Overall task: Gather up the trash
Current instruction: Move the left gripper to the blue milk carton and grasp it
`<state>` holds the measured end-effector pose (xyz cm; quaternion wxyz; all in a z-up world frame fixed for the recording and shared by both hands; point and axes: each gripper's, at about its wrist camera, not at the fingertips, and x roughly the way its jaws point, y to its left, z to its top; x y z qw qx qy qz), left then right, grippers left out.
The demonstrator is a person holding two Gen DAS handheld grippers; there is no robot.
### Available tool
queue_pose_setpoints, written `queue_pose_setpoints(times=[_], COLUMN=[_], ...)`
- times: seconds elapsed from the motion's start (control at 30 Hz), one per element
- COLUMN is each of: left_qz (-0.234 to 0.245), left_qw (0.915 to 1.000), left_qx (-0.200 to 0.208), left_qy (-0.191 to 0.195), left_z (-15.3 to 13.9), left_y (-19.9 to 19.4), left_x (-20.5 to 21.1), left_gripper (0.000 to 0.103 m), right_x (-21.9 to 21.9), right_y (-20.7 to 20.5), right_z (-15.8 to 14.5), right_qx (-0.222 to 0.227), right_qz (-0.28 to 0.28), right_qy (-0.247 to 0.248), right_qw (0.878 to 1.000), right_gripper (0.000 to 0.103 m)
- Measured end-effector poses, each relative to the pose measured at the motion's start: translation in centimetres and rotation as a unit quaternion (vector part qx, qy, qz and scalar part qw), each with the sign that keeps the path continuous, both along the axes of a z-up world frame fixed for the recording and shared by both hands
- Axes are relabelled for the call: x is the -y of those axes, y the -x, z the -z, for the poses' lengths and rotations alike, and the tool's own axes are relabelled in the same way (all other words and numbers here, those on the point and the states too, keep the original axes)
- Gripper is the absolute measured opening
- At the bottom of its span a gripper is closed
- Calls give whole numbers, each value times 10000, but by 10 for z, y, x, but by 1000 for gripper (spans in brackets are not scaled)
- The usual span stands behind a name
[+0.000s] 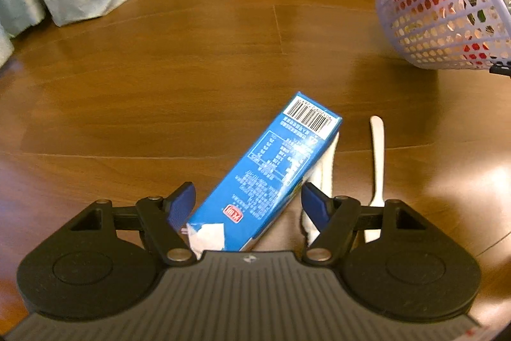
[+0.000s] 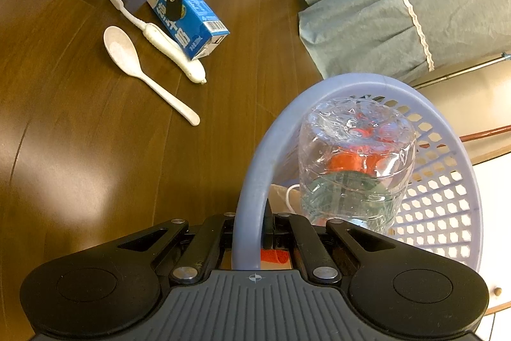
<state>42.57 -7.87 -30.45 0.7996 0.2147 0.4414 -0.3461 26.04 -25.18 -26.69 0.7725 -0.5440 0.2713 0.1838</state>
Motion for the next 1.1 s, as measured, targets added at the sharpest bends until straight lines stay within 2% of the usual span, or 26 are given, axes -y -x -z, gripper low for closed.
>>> queue_pose_setpoints(times=[0.07,0.17,0.3,0.53,0.7,0.83,0.9,1.1], left_qz=[48,-7,-206,-371,-444,-629,-781,-1251], left_qw=[9999,9998,9993,9990,9990,9980,9969,9919], left_qx=[-88,-175,-322,-192,-95,-74,-101,-165], left_qy=[-39,-51,46,179,36,19,9,116], left_z=[-1,-2,-3,-1,5,7,6,-9], left_y=[1,8,15,17,15,16,15,18], left_x=[1,1,-3,-1,5,5,5,-4], left_gripper=[55,46,38,39,39,38,33,33], right_x=[0,0,1,1,2,2,3,3], right_y=[-1,-1,0,1,1,1,1,1], right_z=[-1,-1,-1,-1,-1,-1,-1,-2], right_qx=[-3,-2,0,2,8,11,5,-4], right_qz=[14,35,64,62,70,81,87,88], right_qy=[-10,-25,-51,-60,-73,-87,-88,-65], right_qw=[10000,10000,10000,10000,9999,9999,9999,9999], right_gripper=[0,0,0,0,0,0,0,0])
